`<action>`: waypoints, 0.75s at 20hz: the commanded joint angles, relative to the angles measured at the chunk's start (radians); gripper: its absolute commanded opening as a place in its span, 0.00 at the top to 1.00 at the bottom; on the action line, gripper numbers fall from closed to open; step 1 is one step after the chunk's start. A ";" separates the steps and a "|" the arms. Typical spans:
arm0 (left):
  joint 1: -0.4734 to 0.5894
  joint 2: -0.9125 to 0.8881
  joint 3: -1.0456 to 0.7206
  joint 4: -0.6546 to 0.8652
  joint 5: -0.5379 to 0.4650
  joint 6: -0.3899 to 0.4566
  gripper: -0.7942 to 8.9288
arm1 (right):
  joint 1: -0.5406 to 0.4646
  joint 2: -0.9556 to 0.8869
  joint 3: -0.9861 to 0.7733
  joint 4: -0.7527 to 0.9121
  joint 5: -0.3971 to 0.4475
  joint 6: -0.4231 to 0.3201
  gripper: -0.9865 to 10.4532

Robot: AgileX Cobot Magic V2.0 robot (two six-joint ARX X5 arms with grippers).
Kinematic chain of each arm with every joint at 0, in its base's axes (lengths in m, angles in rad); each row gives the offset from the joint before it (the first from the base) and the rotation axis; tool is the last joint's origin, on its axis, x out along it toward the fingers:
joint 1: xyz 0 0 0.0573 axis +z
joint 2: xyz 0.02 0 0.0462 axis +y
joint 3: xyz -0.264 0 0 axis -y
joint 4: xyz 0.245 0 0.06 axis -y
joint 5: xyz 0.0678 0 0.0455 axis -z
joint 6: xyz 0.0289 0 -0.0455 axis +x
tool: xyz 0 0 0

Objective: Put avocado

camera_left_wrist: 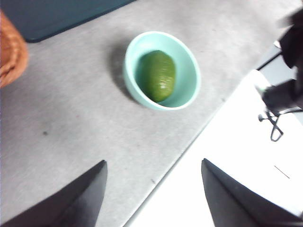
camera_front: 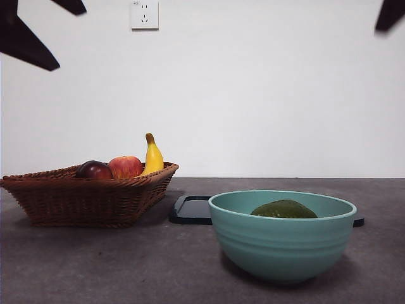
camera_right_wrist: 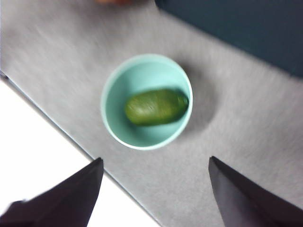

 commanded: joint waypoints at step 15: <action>-0.016 -0.024 0.011 0.003 0.013 0.020 0.60 | 0.058 0.318 -0.189 0.433 0.058 0.129 0.68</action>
